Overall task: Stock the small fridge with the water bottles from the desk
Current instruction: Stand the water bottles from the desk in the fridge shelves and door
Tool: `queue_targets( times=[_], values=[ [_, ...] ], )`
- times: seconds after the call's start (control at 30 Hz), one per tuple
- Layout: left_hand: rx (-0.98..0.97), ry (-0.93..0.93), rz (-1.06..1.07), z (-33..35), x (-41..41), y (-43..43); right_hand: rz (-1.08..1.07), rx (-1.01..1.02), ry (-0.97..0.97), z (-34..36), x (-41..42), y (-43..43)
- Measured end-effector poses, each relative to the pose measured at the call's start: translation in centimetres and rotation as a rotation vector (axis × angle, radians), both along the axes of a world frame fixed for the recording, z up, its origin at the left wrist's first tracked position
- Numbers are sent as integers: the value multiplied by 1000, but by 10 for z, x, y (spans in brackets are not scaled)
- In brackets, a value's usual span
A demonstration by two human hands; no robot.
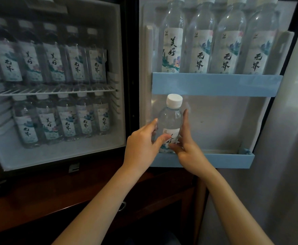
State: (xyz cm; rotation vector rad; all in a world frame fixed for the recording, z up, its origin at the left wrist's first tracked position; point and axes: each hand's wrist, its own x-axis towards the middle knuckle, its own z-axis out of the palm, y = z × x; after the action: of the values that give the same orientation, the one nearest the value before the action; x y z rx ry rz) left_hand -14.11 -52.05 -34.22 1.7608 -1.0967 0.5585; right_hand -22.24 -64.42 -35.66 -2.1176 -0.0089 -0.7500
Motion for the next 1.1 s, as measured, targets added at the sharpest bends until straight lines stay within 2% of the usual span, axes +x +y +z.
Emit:
queue_targets(
  times=[0.5,0.87,0.97,1.1],
  values=[
    [-77,-81,54,-2,4,5,-141,-68,149,6,5,0],
    [-57,-8,24,-13,12,9,-141,-82,168,0,5,0],
    [-36,18,8,-16,15,15,-182,-31,39,-5,6,7],
    [-78,27,-10,-19,21,32,-393,-1,-321,-17,7,24]
  ],
)
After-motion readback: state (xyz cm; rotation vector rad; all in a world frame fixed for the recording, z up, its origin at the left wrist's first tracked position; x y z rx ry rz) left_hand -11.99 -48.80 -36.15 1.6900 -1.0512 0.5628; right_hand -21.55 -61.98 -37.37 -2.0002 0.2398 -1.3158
